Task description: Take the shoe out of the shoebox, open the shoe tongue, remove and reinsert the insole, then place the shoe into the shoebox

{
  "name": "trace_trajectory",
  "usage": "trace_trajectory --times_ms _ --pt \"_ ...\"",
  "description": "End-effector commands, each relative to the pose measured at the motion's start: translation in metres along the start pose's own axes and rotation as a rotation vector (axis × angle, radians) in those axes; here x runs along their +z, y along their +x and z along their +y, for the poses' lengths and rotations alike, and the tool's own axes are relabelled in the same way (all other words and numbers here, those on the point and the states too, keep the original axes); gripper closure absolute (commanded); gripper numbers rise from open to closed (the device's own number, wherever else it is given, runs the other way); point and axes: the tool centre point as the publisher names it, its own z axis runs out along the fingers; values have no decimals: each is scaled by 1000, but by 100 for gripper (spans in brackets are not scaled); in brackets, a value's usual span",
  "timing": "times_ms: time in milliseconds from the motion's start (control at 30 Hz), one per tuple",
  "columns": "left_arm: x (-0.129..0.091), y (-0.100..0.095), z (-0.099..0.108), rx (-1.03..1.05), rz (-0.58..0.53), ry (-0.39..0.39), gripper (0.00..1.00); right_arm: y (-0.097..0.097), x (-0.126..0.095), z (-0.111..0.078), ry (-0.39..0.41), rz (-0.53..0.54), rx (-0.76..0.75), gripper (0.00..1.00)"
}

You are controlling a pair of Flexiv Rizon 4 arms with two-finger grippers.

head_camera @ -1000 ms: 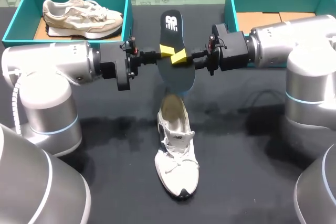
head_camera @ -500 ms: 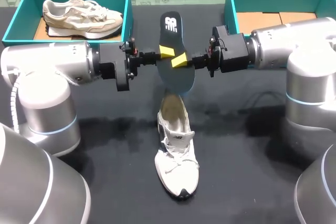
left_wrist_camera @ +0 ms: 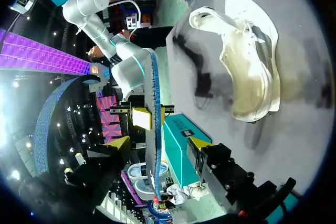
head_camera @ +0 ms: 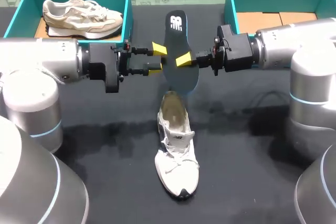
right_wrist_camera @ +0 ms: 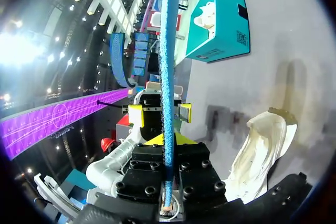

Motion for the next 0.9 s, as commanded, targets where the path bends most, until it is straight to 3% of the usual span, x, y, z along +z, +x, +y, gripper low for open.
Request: trace_trajectory --times_ms 33,333,433,500,633,700,733,767,900 --pt "-23 -8 -14 69 144 -52 0 2 -4 -7 -12 -5 1 100" --pt "-23 -8 -14 69 144 -52 0 2 -4 -7 -12 -5 1 100" --pt "-15 -8 -20 -102 189 -39 0 0 -11 -5 -14 -27 -23 100" --pt "-18 -4 -20 -200 308 -91 0 -1 -22 -7 -35 -41 -47 100" --pt "-41 -2 -27 -357 369 -115 0 -4 -37 -10 -44 -39 -92 100" --pt "-50 -3 -27 -500 452 -139 0 -5 -40 -9 -47 -35 -125 100" --pt "-55 -4 -28 -548 509 -178 0 -6 -39 -7 -33 -33 -139 100" --pt "-59 -4 -28 -586 675 -304 0 -8 -37 -6 -22 -58 -139 100" --pt "-59 -4 -28 -586 675 -304 0 -8 -37 -6 -22 -58 -139 100"
